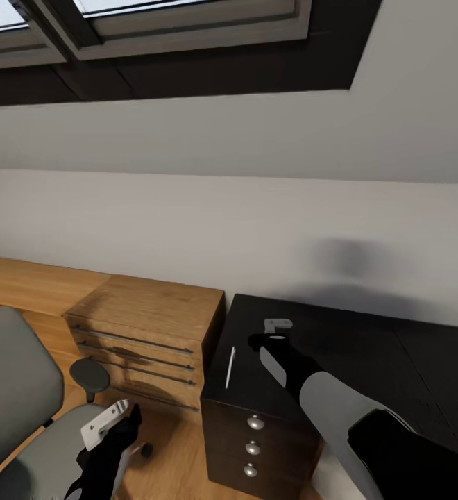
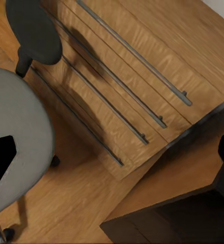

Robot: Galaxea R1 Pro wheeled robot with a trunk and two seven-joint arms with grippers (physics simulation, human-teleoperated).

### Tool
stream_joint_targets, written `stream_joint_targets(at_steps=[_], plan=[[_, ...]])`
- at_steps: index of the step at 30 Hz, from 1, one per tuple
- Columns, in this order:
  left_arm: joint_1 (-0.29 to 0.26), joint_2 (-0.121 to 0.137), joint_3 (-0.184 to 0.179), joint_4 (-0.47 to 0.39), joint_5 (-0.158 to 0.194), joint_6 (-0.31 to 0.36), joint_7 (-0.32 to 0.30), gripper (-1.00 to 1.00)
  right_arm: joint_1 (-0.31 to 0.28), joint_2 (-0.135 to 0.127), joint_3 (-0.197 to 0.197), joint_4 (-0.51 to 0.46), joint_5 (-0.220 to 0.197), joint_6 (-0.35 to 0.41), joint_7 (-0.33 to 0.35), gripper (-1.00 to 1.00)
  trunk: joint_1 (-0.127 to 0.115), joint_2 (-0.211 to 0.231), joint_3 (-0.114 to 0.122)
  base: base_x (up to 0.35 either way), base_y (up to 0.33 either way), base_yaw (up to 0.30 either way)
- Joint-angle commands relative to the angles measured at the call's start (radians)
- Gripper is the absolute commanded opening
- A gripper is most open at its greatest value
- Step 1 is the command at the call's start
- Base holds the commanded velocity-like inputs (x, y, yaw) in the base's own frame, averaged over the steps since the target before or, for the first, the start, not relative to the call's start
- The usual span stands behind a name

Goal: In the bedroom, organize the workspace by keeping the computer under the desk, ensuring the monitor is on the desk, placing the keyboard on the desk next to the monitor, placing the mouse on the desk next to the keyboard, moving the folder from the swivel chair onto the desk next to the mouse, stacking the notebook on top of the folder with the pen on top of the notebook, and positioning the swivel chair next to the desk.

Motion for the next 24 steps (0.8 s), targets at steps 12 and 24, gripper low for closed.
stream_joint_targets(at_steps=[12, 24], plan=[[-0.002, 0.000, -0.003, -0.001, 0.009, -0.011, 0.004, 1.00, 0.000, 0.000, 0.005, 0.000, -0.002, 0.003, -0.006, 1.00, 0.000, -0.001, -0.002, 0.000, 0.000, 0.265], [-0.002, -0.001, -0.010, -0.001, 0.008, -0.012, 0.004, 1.00, 0.000, 0.000, 0.005, 0.001, 0.000, 0.002, -0.007, 1.00, 0.000, -0.001, -0.005, 0.000, 0.000, 0.265]])
